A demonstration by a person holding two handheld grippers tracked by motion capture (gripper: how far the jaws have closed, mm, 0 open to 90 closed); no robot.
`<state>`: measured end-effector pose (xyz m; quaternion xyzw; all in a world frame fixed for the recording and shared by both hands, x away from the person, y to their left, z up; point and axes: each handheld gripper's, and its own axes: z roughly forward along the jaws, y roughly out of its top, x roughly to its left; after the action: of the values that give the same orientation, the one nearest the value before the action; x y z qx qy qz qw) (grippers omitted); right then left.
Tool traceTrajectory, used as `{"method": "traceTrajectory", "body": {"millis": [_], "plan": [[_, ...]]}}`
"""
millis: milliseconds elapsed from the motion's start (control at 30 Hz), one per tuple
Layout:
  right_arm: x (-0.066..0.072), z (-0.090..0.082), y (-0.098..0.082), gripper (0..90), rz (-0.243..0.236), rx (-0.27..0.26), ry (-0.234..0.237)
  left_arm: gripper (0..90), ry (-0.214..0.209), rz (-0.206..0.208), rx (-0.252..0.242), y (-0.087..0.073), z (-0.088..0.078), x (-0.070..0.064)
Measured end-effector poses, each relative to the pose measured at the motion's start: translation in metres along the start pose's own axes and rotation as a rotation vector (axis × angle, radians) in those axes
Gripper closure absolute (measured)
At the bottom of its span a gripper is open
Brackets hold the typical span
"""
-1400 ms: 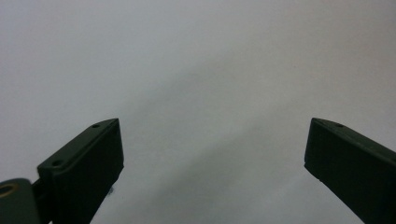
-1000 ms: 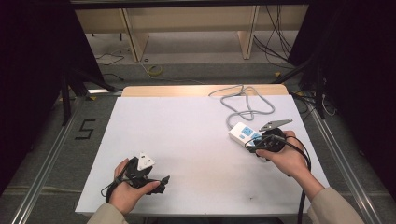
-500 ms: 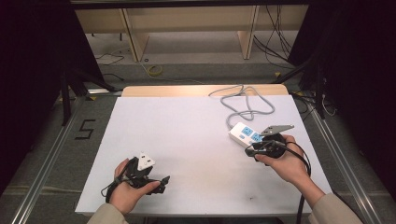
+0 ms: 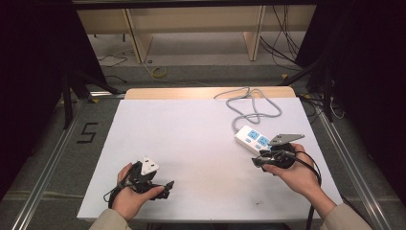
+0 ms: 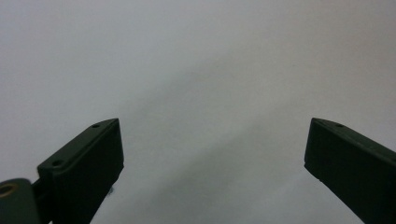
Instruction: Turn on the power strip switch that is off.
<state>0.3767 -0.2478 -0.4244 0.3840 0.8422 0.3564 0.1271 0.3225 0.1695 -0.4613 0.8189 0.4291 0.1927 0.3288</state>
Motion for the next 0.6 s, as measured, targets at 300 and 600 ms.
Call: {"method": "traceTrajectory", "body": {"millis": [300,600], "plan": [[0.0,-0.003,-0.007,47.5,0.029,-0.012,0.027,4.0,-0.015,-0.013,-0.007,0.0,-0.001,-0.002],[0.002,-0.01,-0.021,42.0,0.039,-0.057,0.04,4.0,-0.012,-0.007,-0.008,0.0,-0.001,-0.002]]}}
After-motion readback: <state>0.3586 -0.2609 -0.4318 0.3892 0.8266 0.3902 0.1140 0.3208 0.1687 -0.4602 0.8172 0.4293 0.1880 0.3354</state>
